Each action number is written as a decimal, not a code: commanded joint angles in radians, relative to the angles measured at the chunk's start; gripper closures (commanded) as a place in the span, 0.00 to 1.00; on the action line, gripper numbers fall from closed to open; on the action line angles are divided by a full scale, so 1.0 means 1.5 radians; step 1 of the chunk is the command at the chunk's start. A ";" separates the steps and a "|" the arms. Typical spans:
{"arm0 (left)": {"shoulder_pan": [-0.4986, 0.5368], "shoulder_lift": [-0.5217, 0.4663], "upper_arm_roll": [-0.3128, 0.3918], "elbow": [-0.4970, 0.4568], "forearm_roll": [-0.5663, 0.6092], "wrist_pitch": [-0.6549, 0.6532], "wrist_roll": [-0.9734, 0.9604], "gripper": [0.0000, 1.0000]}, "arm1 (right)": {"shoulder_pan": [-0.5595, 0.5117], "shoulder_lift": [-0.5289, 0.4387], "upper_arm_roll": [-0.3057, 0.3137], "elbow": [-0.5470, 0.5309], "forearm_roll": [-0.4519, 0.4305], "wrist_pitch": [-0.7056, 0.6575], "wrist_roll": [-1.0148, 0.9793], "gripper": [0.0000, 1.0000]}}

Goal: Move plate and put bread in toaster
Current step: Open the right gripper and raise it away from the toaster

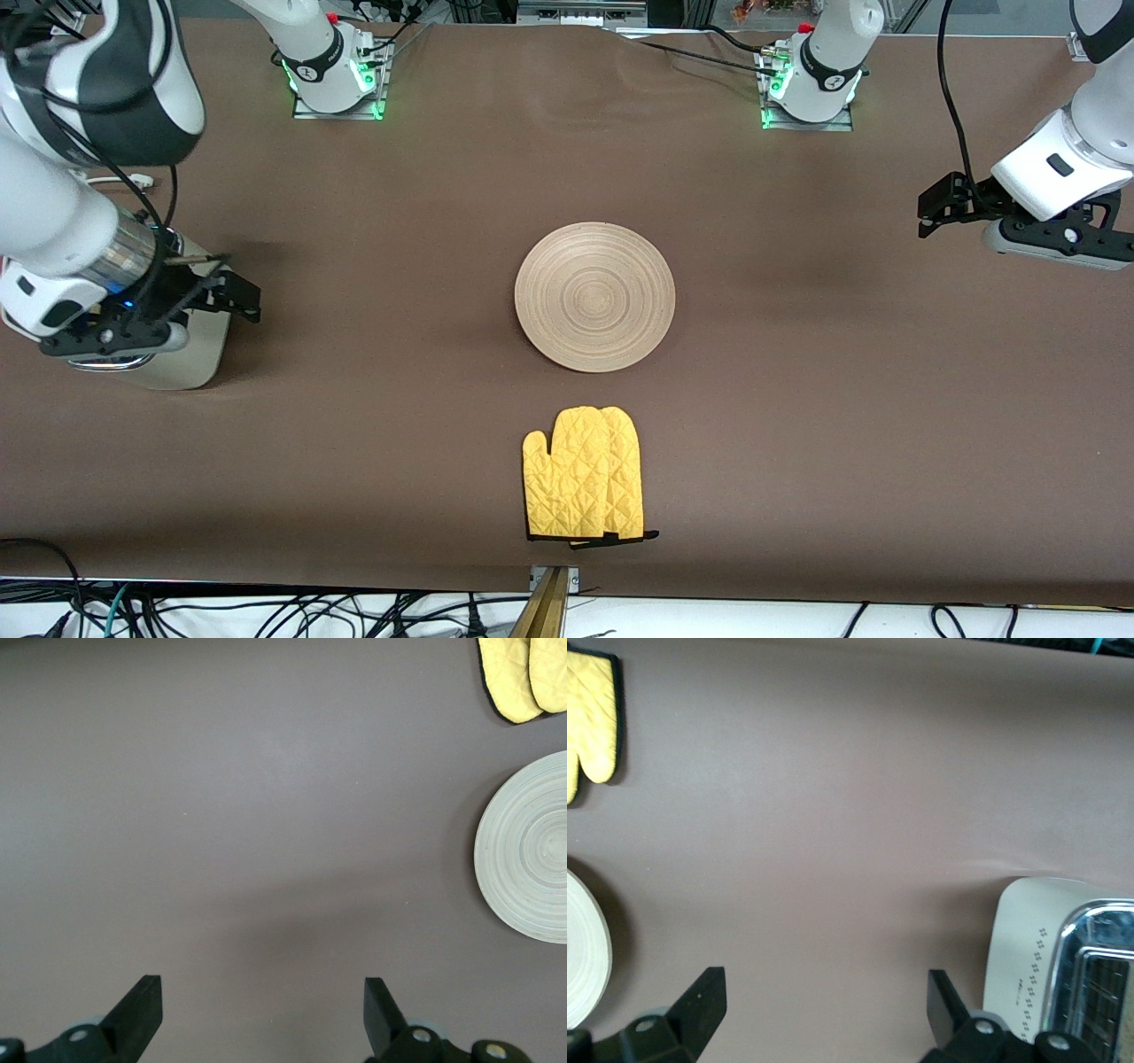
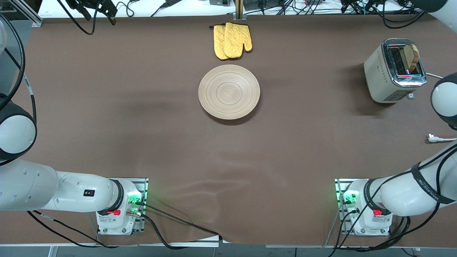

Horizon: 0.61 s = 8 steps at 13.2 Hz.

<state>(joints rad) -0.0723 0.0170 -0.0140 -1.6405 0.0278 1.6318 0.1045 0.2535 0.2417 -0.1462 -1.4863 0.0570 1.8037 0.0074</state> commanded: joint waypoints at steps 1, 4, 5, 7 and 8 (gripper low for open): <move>-0.006 0.007 0.002 0.020 0.010 -0.012 -0.003 0.00 | -0.046 -0.071 0.045 -0.059 -0.014 0.019 -0.002 0.00; -0.006 0.007 0.002 0.020 0.010 -0.012 -0.003 0.00 | -0.098 -0.109 0.087 -0.093 -0.008 0.027 -0.001 0.00; -0.006 0.006 0.002 0.020 0.010 -0.012 -0.003 0.00 | -0.101 -0.111 0.089 -0.093 -0.013 0.026 -0.003 0.00; -0.006 0.007 0.002 0.020 0.010 -0.012 -0.003 0.00 | -0.120 -0.125 0.090 -0.107 -0.015 0.012 -0.003 0.00; -0.006 0.007 0.002 0.020 0.010 -0.012 -0.003 0.00 | -0.128 -0.129 0.096 -0.109 -0.014 0.011 -0.003 0.00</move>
<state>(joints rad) -0.0724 0.0173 -0.0141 -1.6402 0.0278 1.6318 0.1045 0.1060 0.0906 -0.0347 -1.6026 0.0467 1.8170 0.0074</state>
